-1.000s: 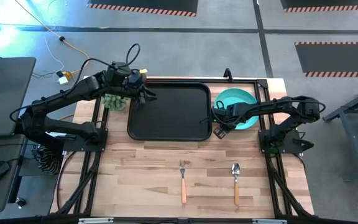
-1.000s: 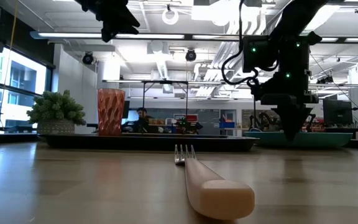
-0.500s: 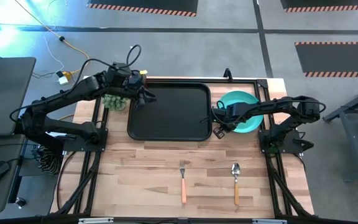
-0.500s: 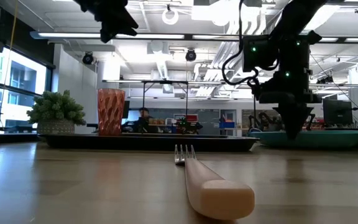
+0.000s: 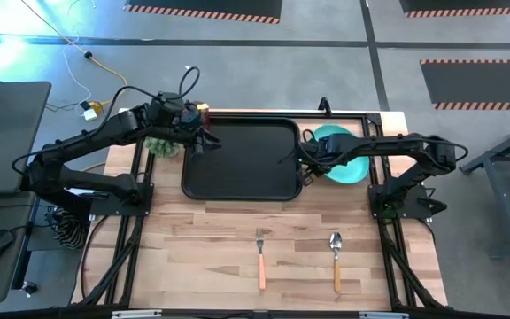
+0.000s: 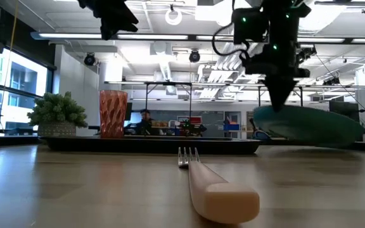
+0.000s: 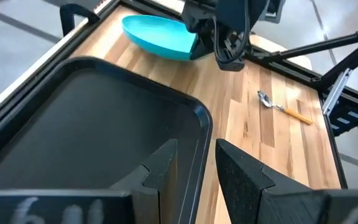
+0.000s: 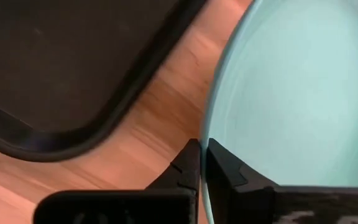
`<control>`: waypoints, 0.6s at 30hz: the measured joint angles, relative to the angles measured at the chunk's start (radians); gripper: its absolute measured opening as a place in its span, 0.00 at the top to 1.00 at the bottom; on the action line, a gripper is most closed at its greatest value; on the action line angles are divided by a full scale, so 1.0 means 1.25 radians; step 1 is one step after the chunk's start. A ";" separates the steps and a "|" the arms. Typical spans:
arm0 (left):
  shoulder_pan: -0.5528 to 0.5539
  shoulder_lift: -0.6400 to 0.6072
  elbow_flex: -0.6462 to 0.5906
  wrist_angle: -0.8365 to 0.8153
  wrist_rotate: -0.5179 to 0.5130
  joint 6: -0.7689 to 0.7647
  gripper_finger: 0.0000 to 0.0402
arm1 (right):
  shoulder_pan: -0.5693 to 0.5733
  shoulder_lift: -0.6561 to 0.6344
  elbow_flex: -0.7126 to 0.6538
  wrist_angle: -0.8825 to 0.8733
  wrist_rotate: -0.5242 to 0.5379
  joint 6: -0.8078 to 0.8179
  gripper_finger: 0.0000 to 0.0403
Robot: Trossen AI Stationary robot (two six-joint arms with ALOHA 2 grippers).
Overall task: Pick and place plate/cup/fork/spoon on tray
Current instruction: Put the green plate on the black tray
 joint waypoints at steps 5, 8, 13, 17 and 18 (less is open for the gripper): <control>0.000 -0.042 0.000 -0.002 0.000 -0.005 0.75 | -0.001 0.000 0.051 0.002 0.009 -0.026 1.00; 0.000 -0.074 0.000 -0.015 -0.001 -0.005 0.75 | -0.001 0.000 0.080 0.004 0.015 -0.046 1.00; 0.000 -0.116 -0.003 -0.019 -0.007 -0.006 0.75 | -0.001 0.000 0.128 0.009 0.023 -0.085 1.00; 0.000 -0.149 -0.059 0.035 -0.009 -0.028 0.75 | -0.001 0.000 0.171 0.022 0.044 -0.133 1.00; 0.000 -0.158 -0.076 0.052 -0.009 -0.038 0.75 | -0.001 0.000 0.181 0.028 0.044 -0.147 1.00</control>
